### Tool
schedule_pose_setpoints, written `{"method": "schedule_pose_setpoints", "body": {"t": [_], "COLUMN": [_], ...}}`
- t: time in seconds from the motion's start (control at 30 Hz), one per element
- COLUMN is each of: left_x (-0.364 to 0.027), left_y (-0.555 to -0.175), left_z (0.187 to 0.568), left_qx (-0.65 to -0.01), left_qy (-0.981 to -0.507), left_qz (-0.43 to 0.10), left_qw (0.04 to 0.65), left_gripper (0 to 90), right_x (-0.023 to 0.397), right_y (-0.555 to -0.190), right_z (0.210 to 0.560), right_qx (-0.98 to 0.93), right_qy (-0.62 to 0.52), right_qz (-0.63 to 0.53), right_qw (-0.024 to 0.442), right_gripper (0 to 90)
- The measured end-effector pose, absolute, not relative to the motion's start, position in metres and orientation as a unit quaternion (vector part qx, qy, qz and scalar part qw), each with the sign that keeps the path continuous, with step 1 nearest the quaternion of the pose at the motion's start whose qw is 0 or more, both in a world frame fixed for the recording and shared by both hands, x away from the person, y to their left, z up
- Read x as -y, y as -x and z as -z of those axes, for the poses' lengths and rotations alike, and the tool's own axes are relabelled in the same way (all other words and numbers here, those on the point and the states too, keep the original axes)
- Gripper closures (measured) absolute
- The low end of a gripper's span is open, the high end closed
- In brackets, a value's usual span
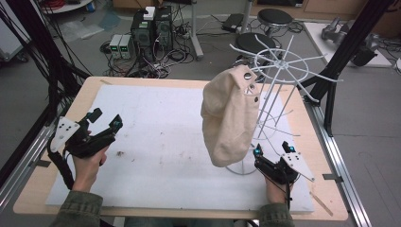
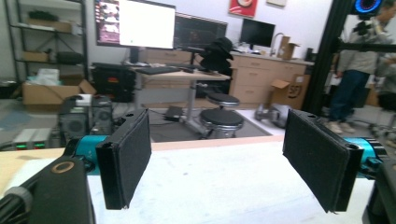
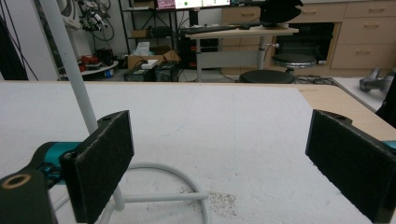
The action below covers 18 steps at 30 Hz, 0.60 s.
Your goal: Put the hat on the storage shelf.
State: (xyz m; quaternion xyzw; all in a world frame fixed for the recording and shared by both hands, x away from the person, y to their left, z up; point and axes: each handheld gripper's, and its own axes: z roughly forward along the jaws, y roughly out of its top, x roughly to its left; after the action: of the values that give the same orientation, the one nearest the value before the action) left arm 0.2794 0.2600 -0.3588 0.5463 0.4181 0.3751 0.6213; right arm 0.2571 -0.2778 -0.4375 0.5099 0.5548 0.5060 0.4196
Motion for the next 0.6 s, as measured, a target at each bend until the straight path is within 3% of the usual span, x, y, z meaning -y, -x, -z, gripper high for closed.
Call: {"method": "schedule_pose_setpoints", "body": {"t": [0.6], "left_x": [-0.307], "left_y": [-0.264], "left_z": [0.385], "left_qx": [-0.474], "left_qy": [-0.513], "left_qz": [-0.399], "left_qw": [0.594], "left_gripper": [22.6], "right_x": [0.279], "right_y": [-0.256], "right_z": [0.438], "right_qx": [-0.549], "right_qy": [-0.517], "right_qz": [-0.502], "right_qw": [0.422], "right_gripper": [6.8]}}
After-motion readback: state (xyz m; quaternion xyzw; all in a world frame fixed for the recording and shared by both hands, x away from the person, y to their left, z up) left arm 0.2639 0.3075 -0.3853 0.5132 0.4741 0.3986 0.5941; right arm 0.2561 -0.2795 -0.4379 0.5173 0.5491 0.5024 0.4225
